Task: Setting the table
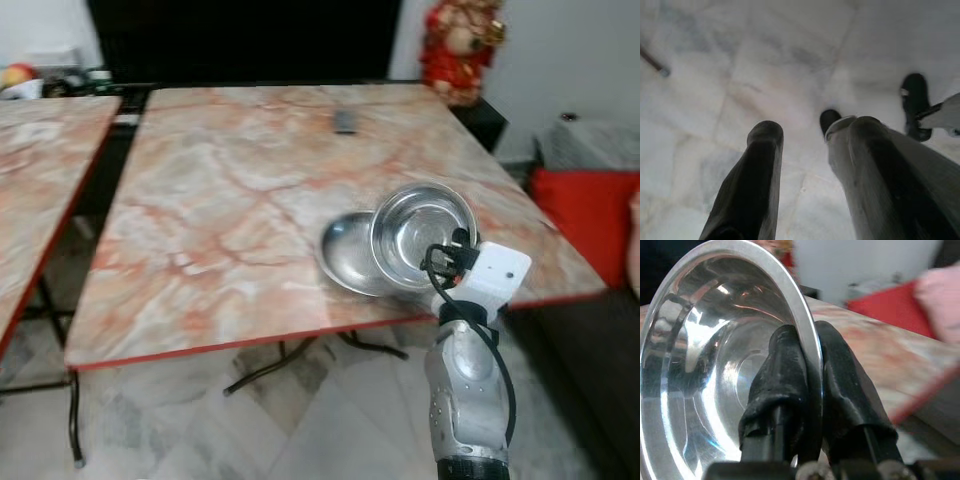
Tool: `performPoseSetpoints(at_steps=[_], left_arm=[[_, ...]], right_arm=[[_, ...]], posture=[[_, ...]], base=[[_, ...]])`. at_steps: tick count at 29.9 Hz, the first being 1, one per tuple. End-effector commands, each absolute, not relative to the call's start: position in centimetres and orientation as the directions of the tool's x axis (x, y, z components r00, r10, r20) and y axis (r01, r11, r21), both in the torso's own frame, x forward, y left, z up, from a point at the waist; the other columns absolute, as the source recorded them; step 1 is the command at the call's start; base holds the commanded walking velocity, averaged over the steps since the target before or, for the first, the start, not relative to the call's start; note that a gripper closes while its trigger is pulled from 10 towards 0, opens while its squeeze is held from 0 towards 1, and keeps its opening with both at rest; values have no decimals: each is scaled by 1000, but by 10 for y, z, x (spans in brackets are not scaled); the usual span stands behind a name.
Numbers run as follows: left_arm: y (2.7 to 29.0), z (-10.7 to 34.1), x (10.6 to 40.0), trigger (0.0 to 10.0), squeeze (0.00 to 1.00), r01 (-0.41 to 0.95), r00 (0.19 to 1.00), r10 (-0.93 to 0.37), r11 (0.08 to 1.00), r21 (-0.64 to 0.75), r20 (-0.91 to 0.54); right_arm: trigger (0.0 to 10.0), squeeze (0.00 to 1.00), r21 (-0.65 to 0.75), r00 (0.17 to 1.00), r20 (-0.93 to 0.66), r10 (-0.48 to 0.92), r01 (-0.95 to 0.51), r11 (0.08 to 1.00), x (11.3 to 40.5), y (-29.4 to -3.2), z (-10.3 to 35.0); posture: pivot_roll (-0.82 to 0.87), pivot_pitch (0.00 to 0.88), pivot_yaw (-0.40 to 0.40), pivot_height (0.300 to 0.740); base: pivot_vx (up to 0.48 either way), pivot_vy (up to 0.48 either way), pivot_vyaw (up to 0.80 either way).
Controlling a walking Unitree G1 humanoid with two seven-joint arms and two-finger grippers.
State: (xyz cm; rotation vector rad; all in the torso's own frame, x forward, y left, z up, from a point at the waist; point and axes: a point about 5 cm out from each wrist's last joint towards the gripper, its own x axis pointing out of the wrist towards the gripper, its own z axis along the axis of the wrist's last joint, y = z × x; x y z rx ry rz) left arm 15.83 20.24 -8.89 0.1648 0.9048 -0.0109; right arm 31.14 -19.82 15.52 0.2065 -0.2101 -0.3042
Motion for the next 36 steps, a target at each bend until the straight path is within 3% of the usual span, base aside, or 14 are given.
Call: performPoseSetpoints(at_steps=[1, 11, 19, 36], left_arm=[[206, -95, 143, 10000, 0, 86, 571, 67, 986, 141, -818], [207, -93, 147, 10000, 0, 52, 575, 77, 990, 131, -814], [206, -93, 150, 10000, 0, 58, 573, 76, 989, 133, -816], [196, -95, 147, 10000, 0, 81, 585, 50, 990, 120, -809]], right_arm=[[10000, 0, 235, 945, 183, -273, 227, 945, 313, -189, 157], [10000, 0, 219, 964, 191, -187, 144, 965, 316, -176, 158], [10000, 0, 222, 964, 188, -187, 144, 964, 316, -177, 158], [10000, 0, 225, 964, 188, -187, 144, 964, 316, -177, 157]], posture=[[-46, 147, -33, 740], [-42, 145, -34, 740], [-44, 146, -35, 740], [-43, 142, -34, 740]], base=[[0, 0, 0], [0, 0, 0], [0, 480, 0], [0, 0, 0]])
